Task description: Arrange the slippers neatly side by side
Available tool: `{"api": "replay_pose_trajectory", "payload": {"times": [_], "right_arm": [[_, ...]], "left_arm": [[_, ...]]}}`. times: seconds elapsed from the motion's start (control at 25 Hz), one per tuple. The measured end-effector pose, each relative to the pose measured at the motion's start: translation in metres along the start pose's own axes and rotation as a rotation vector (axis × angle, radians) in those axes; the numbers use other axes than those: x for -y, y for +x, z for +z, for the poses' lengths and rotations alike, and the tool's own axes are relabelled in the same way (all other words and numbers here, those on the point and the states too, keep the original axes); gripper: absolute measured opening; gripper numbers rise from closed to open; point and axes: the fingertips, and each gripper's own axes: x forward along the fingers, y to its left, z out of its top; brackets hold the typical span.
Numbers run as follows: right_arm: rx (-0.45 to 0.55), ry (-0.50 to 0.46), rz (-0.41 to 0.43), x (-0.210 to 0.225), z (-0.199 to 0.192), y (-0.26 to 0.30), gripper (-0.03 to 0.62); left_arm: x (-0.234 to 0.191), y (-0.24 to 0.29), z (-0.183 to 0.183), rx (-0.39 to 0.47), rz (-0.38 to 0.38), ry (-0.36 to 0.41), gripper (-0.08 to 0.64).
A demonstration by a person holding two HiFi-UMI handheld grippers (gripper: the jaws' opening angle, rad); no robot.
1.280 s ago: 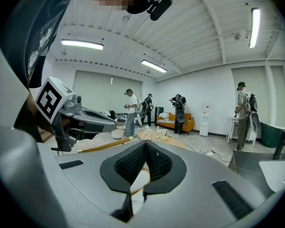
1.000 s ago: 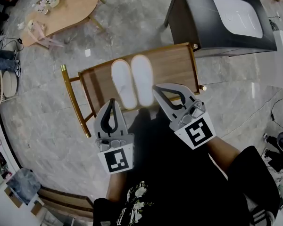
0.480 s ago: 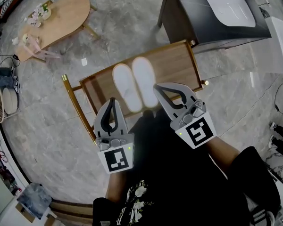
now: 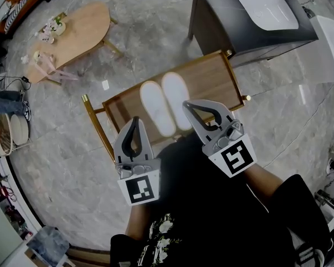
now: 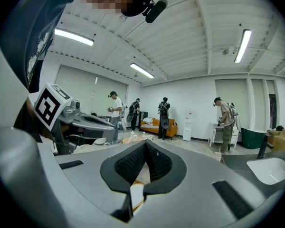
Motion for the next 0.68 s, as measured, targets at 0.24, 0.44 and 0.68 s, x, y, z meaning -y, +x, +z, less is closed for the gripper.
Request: {"api": "replay_pose_trajectory", "payload": {"times": [0.24,0.44,0.68], "right_arm": [[0.015,-0.014,-0.004,-0.004,0.007,-0.003,-0.003],[0.027,-0.013,-0.007,-0.004,0.012,-0.005,-0.003],[0.019,-0.018,-0.015,-0.001,0.009,-0.011,-0.003]], "left_arm": [[-0.001,-0.002,0.01,0.029,-0.007,0.013,0.003],[0.001,-0.003,0.014,0.041,-0.008,0.015,0.003],[0.008,-0.004,0.015,0.038,-0.012,0.016,0.003]]}}
